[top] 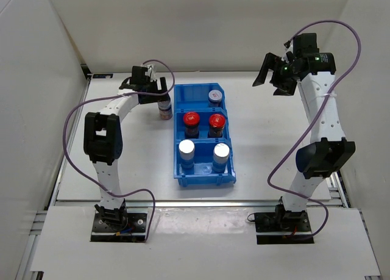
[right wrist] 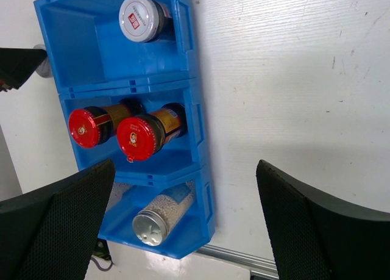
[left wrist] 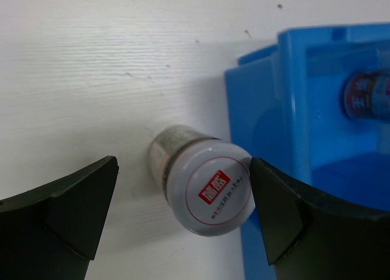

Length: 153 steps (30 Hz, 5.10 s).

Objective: Organize the condiment bottles

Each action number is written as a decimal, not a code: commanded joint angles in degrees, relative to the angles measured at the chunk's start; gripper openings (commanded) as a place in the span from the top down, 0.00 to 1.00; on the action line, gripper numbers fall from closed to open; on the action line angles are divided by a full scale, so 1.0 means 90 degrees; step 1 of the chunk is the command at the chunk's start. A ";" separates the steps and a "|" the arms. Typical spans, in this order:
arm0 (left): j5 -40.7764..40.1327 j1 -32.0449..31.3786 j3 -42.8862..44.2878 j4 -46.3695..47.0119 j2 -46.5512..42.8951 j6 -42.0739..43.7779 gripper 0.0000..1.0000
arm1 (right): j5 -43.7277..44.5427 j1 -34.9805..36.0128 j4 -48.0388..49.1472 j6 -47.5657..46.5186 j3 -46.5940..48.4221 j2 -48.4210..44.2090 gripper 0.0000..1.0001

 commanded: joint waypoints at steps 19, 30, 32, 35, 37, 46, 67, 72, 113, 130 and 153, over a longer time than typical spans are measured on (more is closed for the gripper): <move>0.0641 -0.0027 -0.0397 0.0278 -0.0293 0.0018 0.01 | -0.0368 0.0006 -0.0058 -0.0041 0.0022 0.0167 0.00; 0.0369 -0.0027 -0.0514 0.0142 -0.0303 0.0086 0.16 | -0.0426 0.0006 -0.0058 -0.0100 -0.0037 0.0167 0.00; 0.0241 0.0031 -0.0573 0.0064 -0.0381 0.0086 0.16 | -0.0426 0.0006 -0.0058 -0.0100 -0.0095 0.0167 0.00; 0.0046 0.0090 -0.0631 0.0004 -0.0517 0.0155 0.15 | -0.0485 0.0006 -0.0058 -0.0159 -0.0163 0.0167 0.00; -0.0051 0.0149 -0.0700 -0.0064 -0.0576 0.0223 0.12 | -0.0485 0.0006 -0.0058 -0.0159 -0.0222 0.0167 0.00; 0.0075 0.0149 -0.0768 -0.0064 -0.0635 0.0282 0.06 | -0.0544 0.0006 -0.0058 -0.0227 -0.0223 0.0167 0.00; 0.0329 0.0032 -0.0309 -0.0064 -0.0635 0.0536 0.01 | -0.0729 -0.0053 0.0001 -0.0286 -0.0476 0.0108 0.00; 0.0387 -0.0085 -0.0124 -0.0064 -0.0440 0.0536 0.01 | -0.0788 -0.0053 0.0001 -0.0286 -0.0418 0.0108 0.00; -0.0415 -0.0310 0.5228 -0.0953 0.0683 0.0204 0.88 | -0.1149 -0.0170 0.0059 -0.0286 -0.0418 0.0343 0.00; 0.0807 -0.1179 0.3217 -0.0767 0.0653 -0.0304 0.88 | -0.1090 -0.0170 0.0059 -0.0344 -0.0887 -0.0058 0.00; 0.0866 -0.1179 0.3627 -0.0581 0.1270 -0.0031 0.00 | -0.0272 -0.0170 -0.0371 -0.0481 -0.0788 -0.0780 0.00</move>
